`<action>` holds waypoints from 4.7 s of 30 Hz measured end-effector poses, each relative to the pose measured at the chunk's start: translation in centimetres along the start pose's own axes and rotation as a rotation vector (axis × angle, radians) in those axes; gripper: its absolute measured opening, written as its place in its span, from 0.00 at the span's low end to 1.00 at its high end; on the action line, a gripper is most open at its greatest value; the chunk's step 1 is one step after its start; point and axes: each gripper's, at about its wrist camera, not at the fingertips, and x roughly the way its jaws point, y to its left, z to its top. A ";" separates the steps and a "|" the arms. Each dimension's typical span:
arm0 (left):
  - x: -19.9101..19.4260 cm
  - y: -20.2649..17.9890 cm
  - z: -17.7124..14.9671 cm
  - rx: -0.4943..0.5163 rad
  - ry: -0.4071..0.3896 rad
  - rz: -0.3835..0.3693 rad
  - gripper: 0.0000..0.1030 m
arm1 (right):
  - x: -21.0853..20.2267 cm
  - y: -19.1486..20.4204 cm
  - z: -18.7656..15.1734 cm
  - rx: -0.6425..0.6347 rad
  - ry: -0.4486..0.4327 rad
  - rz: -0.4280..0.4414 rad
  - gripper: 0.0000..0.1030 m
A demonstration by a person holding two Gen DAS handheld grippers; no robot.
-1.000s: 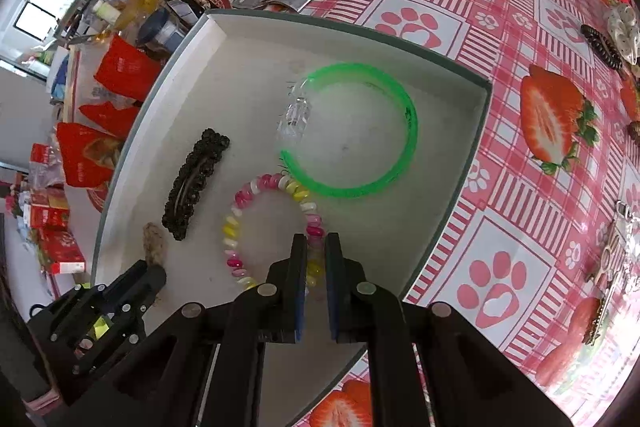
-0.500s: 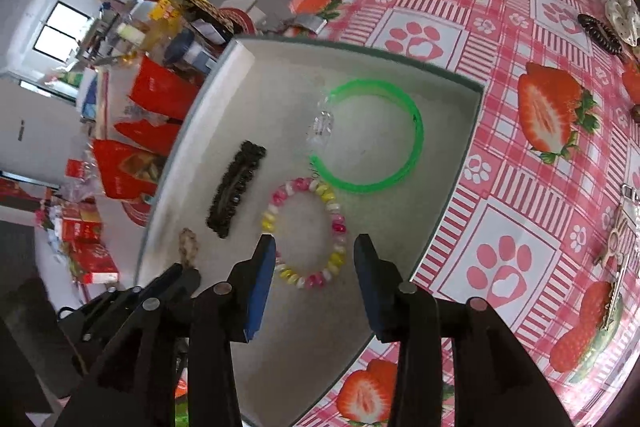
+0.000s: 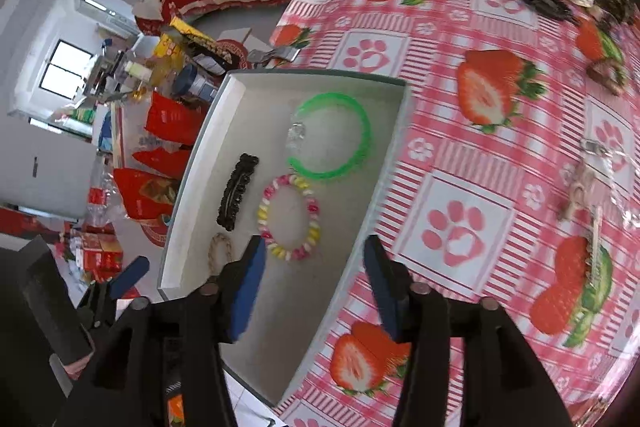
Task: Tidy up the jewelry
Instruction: 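Open the right tool then the left tool, dropping the bracelets in the tray, then move both open tools back over the remaining jewelry, then grasp the silver pendant with the left tool while the right tool grasps the yellow cord with gold ring, then carry the pendant and yellow cord over the white tray with both tools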
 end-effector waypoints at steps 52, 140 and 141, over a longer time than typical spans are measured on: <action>-3.2 -26.7 -9.1 0.546 0.146 -0.319 0.82 | -13.8 -26.4 -20.4 0.333 0.080 -0.468 0.83; -8.2 -15.7 -2.7 0.113 0.059 -0.322 0.17 | -15.6 -15.3 -8.7 -0.025 -0.031 -0.103 0.02; -7.9 -14.9 -2.4 0.104 0.058 -0.317 0.17 | -15.2 -14.6 -8.2 -0.039 -0.033 -0.096 0.02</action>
